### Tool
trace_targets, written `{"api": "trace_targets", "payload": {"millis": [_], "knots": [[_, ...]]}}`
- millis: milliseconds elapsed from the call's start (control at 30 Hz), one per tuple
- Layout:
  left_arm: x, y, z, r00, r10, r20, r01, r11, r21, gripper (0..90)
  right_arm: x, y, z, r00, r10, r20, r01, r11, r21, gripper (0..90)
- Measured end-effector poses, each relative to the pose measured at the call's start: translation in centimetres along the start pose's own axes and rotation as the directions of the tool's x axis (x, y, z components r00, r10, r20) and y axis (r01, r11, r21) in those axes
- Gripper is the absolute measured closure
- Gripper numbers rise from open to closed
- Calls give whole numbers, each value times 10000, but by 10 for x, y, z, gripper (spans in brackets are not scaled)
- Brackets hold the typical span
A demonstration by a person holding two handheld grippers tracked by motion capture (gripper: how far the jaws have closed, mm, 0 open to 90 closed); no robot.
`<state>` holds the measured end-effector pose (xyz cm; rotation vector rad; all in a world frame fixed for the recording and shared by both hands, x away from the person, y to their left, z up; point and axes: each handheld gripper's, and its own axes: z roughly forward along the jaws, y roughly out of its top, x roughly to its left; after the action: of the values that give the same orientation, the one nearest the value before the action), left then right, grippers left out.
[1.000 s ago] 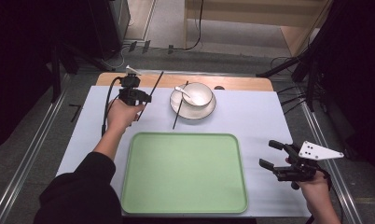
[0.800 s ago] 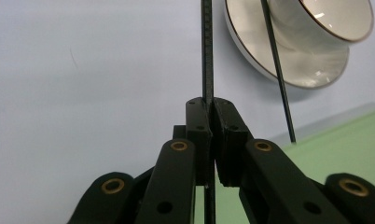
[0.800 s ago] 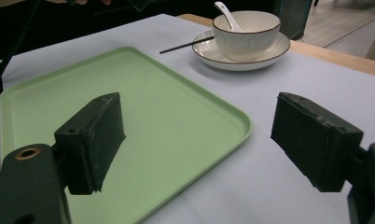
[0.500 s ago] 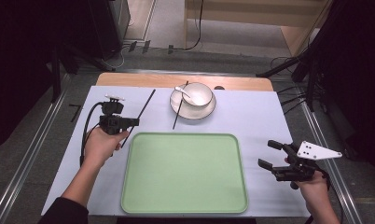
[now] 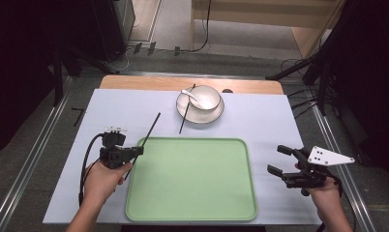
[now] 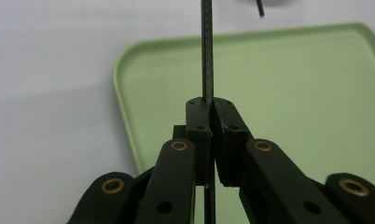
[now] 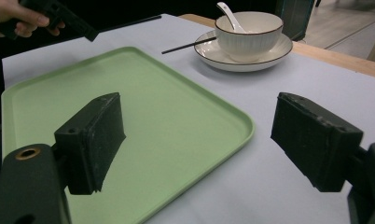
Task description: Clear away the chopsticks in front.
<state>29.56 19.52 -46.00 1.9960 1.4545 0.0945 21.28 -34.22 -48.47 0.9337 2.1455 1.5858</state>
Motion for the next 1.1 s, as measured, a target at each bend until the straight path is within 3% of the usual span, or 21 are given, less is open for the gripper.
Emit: {"api": "trace_targets", "payload": {"millis": [333, 467, 633, 833, 1100], "knots": [[-6, -28, -5, 9990, -448, 34, 448, 9990, -71, 853, -1, 1, 1, 10000, 45, -35, -46, 9999, -128, 174], [-12, -43, 2, 9980, -628, 41, 626, 9973, 384, 853, -1, 3, 4, 9999, -8, -111, 7, 9999, -117, 174], [-12, -47, 7, 9971, -758, 0, 756, 9953, 599, 854, -1, 5, 7, 9998, -137, -118, 136, 9999, -65, 174], [-8, -56, 15, 9955, -825, -459, 875, 9889, 1202, 851, -2, 8, 11, 9995, -226, -233, 224, 9997, -71, 175], [-8, -57, 17, 9953, -870, -416, 911, 9898, 1099, 828, -1, 8, 12, 9991, -319, -267, 318, 9995, -24, 174]]}}
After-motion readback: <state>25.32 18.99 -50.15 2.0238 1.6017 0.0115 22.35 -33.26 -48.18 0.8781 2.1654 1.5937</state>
